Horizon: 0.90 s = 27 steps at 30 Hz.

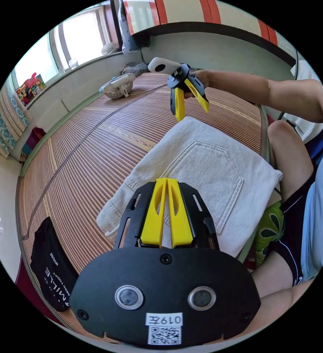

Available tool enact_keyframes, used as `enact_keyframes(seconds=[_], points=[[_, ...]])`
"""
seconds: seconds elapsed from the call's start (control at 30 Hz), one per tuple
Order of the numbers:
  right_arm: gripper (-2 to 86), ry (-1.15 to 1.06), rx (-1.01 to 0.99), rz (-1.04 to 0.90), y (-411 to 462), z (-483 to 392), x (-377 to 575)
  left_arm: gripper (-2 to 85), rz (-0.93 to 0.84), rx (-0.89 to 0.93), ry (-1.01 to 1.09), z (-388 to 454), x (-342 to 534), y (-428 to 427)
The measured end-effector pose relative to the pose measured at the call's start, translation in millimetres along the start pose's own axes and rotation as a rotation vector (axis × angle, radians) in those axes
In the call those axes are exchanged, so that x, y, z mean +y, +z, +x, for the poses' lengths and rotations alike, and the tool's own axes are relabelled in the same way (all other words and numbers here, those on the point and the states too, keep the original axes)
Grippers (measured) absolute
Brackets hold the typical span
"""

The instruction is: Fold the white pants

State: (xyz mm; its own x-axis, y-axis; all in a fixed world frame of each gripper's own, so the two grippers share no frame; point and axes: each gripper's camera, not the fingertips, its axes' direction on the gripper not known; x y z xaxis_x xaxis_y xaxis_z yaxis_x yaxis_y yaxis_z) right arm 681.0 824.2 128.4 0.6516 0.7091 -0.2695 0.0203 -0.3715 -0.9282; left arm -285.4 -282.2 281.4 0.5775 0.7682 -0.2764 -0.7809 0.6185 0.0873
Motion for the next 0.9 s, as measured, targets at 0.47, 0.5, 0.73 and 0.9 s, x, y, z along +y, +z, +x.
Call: enact_keyframes(seconds=[0.47, 0.5, 0.73, 0.9], points=[[12.9, -0.057, -0.258, -0.099, -3, 100, 2, 0.6, 0.004, 0.067, -0.054, -32, -2, 12], [12.9, -0.065, -0.257, -0.093, -4, 100, 3, 0.6, 0.004, 0.067, -0.054, -33, -2, 12], [10.7, -0.098, -0.208, -0.017, -5, 117, -5, 0.4, 0.007, 0.088, -0.065, -46, -4, 16], [10.7, -0.109, -0.304, -0.133, 17, 122, -16, 0.4, 0.010, 0.126, -0.085, -58, -3, 19]])
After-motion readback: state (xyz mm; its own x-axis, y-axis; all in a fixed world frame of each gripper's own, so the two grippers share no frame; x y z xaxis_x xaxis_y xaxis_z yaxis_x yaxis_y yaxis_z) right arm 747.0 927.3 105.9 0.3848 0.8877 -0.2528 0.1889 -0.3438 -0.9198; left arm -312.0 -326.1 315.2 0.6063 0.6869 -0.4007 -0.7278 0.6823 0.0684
